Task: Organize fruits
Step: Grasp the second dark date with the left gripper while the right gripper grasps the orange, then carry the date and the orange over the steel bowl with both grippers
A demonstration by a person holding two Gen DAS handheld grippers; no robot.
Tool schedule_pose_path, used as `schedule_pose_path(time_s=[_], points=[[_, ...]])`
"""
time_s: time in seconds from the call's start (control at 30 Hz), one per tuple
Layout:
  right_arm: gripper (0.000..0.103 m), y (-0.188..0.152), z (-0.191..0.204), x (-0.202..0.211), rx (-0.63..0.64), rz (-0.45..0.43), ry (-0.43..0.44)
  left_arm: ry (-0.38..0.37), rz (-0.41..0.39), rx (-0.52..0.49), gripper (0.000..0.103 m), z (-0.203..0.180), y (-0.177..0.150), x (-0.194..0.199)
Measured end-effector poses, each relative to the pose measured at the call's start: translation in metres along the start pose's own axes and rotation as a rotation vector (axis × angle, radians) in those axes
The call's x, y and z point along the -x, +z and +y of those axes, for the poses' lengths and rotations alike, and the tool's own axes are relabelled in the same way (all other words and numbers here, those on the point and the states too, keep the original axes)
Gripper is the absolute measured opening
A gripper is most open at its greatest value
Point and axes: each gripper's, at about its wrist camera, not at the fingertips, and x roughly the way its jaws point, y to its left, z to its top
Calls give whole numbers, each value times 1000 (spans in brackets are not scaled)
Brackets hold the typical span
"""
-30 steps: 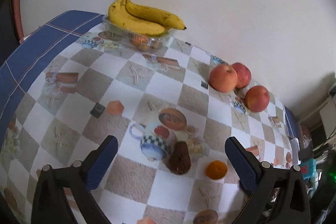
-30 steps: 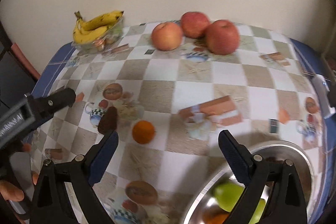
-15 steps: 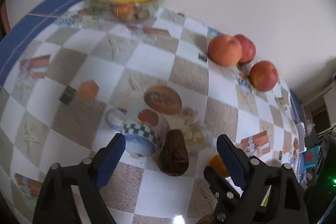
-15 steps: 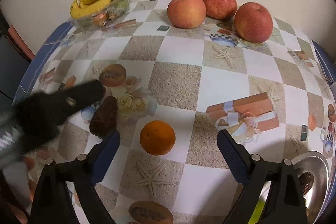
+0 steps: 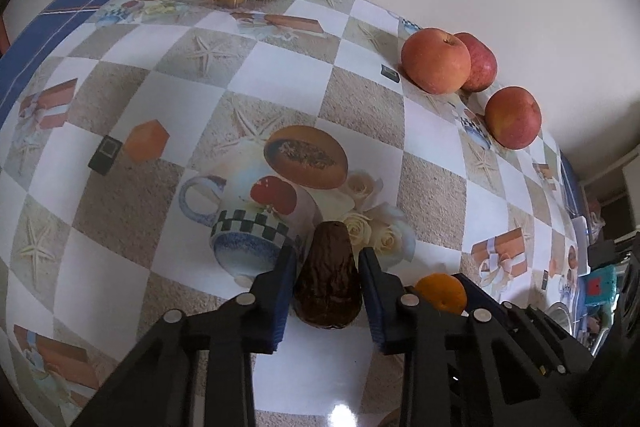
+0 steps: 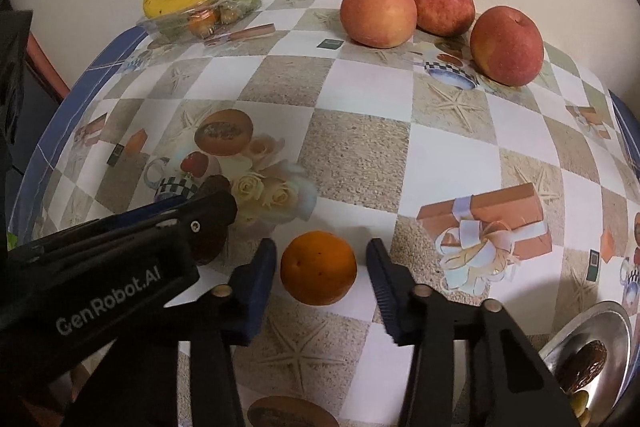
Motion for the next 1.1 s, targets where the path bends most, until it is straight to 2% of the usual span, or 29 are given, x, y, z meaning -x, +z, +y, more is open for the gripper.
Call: schedule_pose_path(time_s=[0.07, 0.13, 0.5, 0.8, 1.1], points=[[38, 0, 1, 0, 8, 0, -1, -2, 1, 1, 34, 1, 0, 0], [37, -1, 2, 0, 19, -1, -7, -5, 2, 4, 34, 1, 0, 0], [37, -20, 4, 24, 17, 9, 5, 36, -6, -24, 34, -4, -9, 22], [37, -45, 0, 60, -5, -9, -6, 32, -37, -79, 34, -24, -29, 51], [37, -68, -16, 93, -51, -35, -16, 19, -40, -82, 34, -27, -48, 67]])
